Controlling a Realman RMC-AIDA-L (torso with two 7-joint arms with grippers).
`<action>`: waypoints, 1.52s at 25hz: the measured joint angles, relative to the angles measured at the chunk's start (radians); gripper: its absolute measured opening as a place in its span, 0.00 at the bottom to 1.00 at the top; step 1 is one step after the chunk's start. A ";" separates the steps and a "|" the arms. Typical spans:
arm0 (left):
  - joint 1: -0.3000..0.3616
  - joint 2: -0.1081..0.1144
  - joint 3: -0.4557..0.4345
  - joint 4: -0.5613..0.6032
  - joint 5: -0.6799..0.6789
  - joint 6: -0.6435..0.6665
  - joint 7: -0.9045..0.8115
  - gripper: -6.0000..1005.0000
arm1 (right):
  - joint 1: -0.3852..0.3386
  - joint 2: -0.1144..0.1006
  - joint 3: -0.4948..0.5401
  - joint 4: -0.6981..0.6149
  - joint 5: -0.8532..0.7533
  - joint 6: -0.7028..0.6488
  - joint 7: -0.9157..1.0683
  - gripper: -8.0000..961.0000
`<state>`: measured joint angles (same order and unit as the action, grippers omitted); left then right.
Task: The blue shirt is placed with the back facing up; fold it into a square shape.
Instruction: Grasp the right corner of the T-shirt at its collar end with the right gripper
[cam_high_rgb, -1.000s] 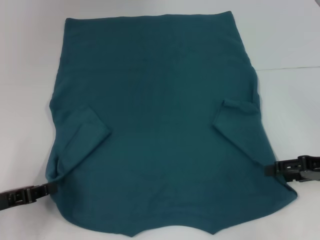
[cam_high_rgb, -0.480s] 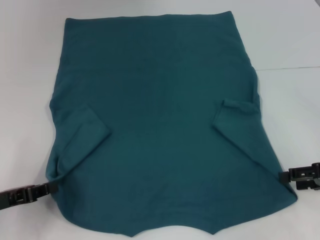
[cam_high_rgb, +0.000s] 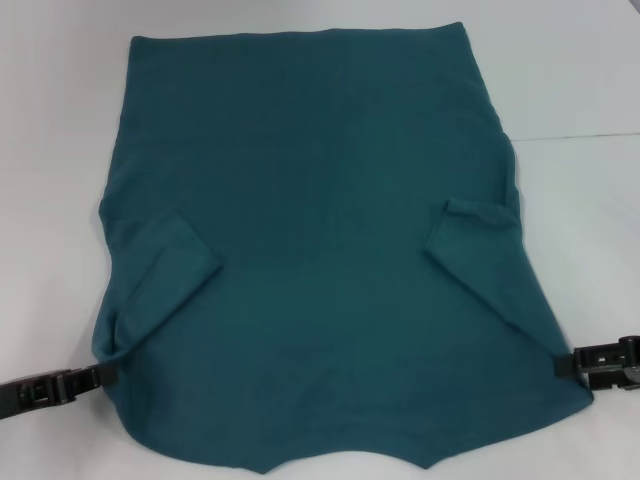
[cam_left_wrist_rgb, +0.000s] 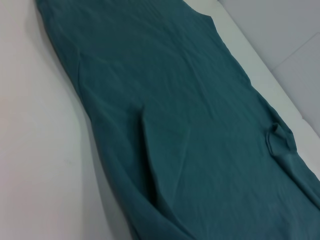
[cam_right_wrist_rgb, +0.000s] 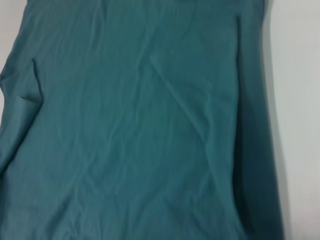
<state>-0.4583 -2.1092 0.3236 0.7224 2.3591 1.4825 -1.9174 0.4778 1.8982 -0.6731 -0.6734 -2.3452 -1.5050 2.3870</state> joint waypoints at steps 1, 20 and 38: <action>0.000 0.000 0.000 0.000 0.000 0.000 0.000 0.05 | 0.001 0.001 0.000 0.000 -0.003 0.000 0.000 0.86; -0.002 0.000 0.001 -0.002 0.000 -0.010 0.000 0.06 | 0.035 0.028 -0.001 0.000 -0.006 -0.033 -0.010 0.86; -0.019 0.005 0.000 -0.023 0.000 -0.026 0.003 0.05 | 0.084 0.043 -0.045 0.012 -0.006 -0.049 0.013 0.86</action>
<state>-0.4775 -2.1043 0.3236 0.6994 2.3592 1.4568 -1.9145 0.5615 1.9407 -0.7180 -0.6614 -2.3515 -1.5539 2.3996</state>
